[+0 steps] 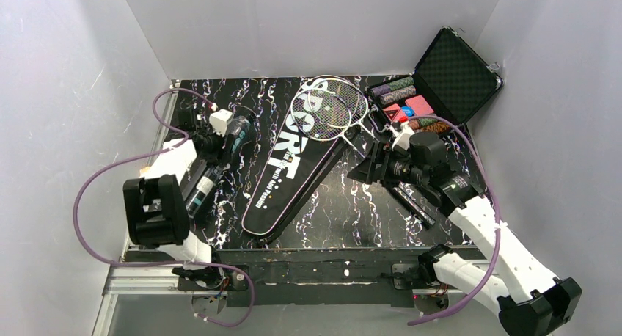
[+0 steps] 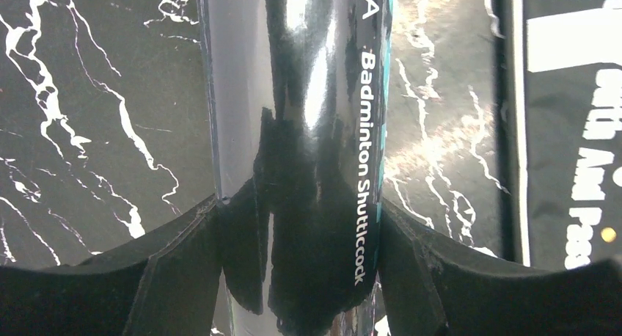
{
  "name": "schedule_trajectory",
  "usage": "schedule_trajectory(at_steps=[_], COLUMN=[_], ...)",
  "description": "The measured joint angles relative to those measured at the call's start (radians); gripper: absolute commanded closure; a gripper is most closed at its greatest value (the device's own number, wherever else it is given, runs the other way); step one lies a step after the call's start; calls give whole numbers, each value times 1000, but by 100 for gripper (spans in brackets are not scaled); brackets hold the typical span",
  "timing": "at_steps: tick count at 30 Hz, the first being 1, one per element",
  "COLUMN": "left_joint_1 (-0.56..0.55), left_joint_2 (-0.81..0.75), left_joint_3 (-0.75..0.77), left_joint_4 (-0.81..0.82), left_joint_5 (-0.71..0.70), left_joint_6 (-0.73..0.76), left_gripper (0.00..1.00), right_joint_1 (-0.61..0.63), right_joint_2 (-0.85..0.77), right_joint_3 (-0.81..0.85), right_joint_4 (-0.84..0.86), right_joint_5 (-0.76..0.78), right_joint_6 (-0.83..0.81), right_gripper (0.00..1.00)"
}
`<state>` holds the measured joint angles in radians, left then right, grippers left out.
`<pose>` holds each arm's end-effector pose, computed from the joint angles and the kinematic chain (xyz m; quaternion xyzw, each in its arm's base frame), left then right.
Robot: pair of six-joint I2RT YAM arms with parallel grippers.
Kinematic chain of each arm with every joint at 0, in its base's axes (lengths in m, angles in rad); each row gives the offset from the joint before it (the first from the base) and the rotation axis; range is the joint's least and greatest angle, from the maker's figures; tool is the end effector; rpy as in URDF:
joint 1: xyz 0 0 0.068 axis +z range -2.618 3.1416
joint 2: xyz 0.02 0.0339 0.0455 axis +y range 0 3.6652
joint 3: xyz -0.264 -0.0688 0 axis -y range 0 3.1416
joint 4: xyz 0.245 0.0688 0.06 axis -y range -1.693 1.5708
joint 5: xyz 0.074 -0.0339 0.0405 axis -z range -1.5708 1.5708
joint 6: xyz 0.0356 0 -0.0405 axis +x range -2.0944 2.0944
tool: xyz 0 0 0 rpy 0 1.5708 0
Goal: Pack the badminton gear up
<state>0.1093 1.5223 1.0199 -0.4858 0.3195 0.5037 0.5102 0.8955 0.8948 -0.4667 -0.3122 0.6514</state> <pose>0.3095 0.0227 0.2218 0.2301 0.9184 -0.0597 0.3163 0.1660 0.1054 0.3308 -0.0219 0.8449 0.3948 0.3602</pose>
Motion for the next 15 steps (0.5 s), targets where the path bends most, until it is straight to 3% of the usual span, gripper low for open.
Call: schedule_trajectory(at_steps=[10,11,13,15], left_joint_1=[24,27,30,32], left_joint_2=[250,257,257,257], left_joint_3=[115,116,119,119], left_joint_4=[23,28,47,58], left_joint_5=[-77,-77,-82,-84], left_joint_6=[-64,-62,-57,-51], left_gripper=[81,73,44,25], right_joint_1=[0,0,0,0], right_joint_2=[-27,-27,-26,-20], right_joint_3=[-73,-74,-74,-73], right_joint_4=[-5,-6,-5,-7], right_joint_5=[12,15,21,29], right_joint_6=[23,24,24,24], right_gripper=[13,13,13,13])
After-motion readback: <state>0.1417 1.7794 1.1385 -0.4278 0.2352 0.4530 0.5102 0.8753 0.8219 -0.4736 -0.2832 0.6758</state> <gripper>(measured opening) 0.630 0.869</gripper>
